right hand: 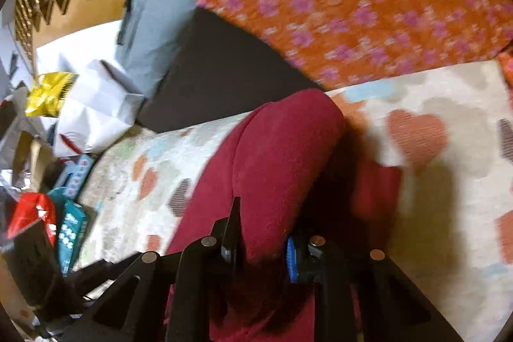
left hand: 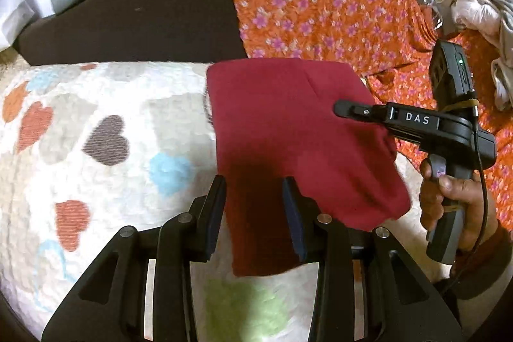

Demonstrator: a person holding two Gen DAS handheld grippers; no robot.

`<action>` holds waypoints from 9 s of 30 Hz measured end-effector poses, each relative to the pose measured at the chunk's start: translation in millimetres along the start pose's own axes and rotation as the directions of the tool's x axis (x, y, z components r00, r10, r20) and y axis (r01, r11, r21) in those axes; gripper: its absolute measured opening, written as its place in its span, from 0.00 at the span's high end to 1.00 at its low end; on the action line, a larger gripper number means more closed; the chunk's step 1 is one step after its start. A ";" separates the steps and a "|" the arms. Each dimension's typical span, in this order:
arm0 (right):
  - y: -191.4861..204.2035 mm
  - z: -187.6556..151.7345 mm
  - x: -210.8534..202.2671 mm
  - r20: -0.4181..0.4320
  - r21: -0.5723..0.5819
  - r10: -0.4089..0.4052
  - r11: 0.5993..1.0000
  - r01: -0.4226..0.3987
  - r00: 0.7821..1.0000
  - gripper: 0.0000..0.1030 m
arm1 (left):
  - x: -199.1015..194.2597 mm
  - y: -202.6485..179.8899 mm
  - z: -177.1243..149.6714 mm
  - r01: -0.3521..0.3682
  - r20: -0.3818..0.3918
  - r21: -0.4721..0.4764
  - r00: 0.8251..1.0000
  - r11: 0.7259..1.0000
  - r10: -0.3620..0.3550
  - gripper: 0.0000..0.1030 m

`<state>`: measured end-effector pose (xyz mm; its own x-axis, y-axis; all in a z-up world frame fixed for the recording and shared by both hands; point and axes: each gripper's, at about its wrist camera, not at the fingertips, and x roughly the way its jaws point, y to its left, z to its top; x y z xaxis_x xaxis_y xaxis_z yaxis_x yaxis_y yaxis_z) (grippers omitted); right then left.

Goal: Fold small clothes

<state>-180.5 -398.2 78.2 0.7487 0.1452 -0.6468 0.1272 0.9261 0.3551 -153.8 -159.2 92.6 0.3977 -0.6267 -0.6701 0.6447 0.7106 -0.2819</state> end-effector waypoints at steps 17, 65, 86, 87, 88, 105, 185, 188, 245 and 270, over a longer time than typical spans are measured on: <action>12.2 -35.1 -23.4 -0.079 -0.144 -0.022 0.989 0.010 0.997 0.69 | 36.9 -26.2 -29.1 -0.095 -0.095 0.112 0.990 0.989 0.106 0.54; 12.5 -52.0 -23.9 -0.021 -0.112 -0.189 0.976 0.186 0.982 0.78 | 47.5 -36.1 4.0 -0.198 -0.020 0.079 0.980 0.977 0.200 0.40; -76.0 -42.7 -23.3 0.028 0.268 -0.002 0.963 -0.006 1.000 0.32 | 68.7 18.2 26.3 0.034 -0.106 -0.181 0.993 0.983 -0.054 0.23; -83.4 -44.1 -13.2 0.010 0.306 0.032 0.951 -0.034 0.999 0.32 | 71.0 19.1 25.6 0.043 -0.106 -0.189 0.992 0.981 -0.063 0.23; -87.1 -45.9 -8.0 0.010 0.327 0.071 0.942 -0.070 0.997 0.32 | 75.6 19.1 25.2 0.057 -0.112 -0.194 0.991 0.979 -0.080 0.23; -47.1 -35.7 -22.8 0.021 0.257 0.180 0.950 -0.179 0.983 0.59 | 28.5 -1.8 7.7 0.140 -0.089 -0.118 0.984 0.983 -0.151 0.42; 84.4 -128.6 -125.8 -0.014 -0.151 -0.094 0.984 0.091 0.995 0.68 | -85.1 -62.9 -76.6 -0.319 0.107 0.066 0.944 0.946 0.311 0.38; 86.5 -128.8 -126.2 -0.016 -0.154 -0.090 0.984 0.087 0.996 0.68 | -84.8 -60.8 -79.5 -0.318 0.097 0.051 0.945 0.947 0.313 0.38; 111.5 -135.2 -107.4 0.016 -0.198 -0.184 0.963 0.184 0.983 0.56 | -95.1 -48.5 -87.3 -0.357 0.098 0.013 0.930 0.934 0.354 0.38; 113.9 -137.0 -96.4 -0.011 -0.197 -0.173 0.966 0.168 0.985 0.56 | -93.1 -44.5 -85.7 -0.361 0.098 0.017 0.929 0.933 0.357 0.38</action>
<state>-327.4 -259.0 88.5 0.7085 -0.0136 -0.7056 0.1204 0.9875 0.1019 -275.4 -105.1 108.7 0.6638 -0.3596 -0.6558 0.4690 0.8831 -0.0094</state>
